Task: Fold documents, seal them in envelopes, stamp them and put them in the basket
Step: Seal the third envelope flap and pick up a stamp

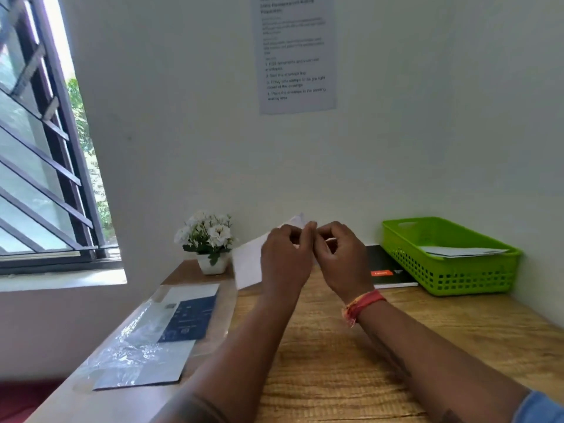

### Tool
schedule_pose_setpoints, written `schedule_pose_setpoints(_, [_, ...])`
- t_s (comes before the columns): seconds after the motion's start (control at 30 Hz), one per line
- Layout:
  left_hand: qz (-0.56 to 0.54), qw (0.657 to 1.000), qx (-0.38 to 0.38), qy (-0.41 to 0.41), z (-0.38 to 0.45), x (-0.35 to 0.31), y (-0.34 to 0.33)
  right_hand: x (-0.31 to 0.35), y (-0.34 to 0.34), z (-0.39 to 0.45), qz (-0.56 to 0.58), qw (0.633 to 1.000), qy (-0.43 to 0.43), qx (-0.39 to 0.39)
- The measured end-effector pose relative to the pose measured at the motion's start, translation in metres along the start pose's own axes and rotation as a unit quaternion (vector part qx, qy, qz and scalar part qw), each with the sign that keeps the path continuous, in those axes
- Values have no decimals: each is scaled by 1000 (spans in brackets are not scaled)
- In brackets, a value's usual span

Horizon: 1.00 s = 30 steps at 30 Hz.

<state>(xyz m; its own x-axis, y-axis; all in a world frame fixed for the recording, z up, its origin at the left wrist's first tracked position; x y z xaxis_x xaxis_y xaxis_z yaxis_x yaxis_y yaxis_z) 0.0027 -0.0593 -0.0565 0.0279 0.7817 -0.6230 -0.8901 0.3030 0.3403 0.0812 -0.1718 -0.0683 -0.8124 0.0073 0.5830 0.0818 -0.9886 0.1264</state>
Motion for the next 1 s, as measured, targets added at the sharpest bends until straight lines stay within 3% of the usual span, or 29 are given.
schedule_pose_setpoints(0.13, [-92,991,30,96,-1,-26,0,18,9,-4,-14,995,101,0])
schedule_pose_setpoints(0.27, [-139,978,24,154,10,-22,14,17,0,-8,-75,981,163,76])
schedule_pose_setpoints(0.4, [-257,931,57,254,12,6,28,15,-14,-17,-188,951,217,112])
schedule_pose_setpoints(0.47, [-238,917,110,299,7,30,38,2,-25,-20,-250,932,193,181])
schedule_pose_setpoints(0.57, [-157,896,174,378,-11,79,51,-23,-46,-39,-291,870,144,370])
schedule_pose_setpoints(0.67, [-48,892,180,412,-24,122,62,-27,-57,-59,-277,824,101,483])
schedule_pose_setpoints(0.73, [7,901,172,399,-23,136,66,-22,-60,-64,-254,817,88,510])
schedule_pose_setpoints(0.83, [161,926,197,279,-12,136,66,-20,-63,-67,-242,813,80,523])
schedule_pose_setpoints(1.0, [356,904,215,98,-21,121,54,-24,-65,-68,-237,806,51,540])
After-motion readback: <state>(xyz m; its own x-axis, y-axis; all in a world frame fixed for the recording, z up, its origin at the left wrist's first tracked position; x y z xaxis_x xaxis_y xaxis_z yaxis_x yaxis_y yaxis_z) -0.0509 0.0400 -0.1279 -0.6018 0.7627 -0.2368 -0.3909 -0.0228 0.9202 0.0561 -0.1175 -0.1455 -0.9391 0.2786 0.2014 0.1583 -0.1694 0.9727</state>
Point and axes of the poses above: each hand's wrist, its own z-axis towards the middle knuckle, its own y-axis out of the back of the hand, x = y × z, the point moved 6 cm from there along z, towards the middle knuckle, and after that the axes turned 1 degree about z, right-handed, at the moved point
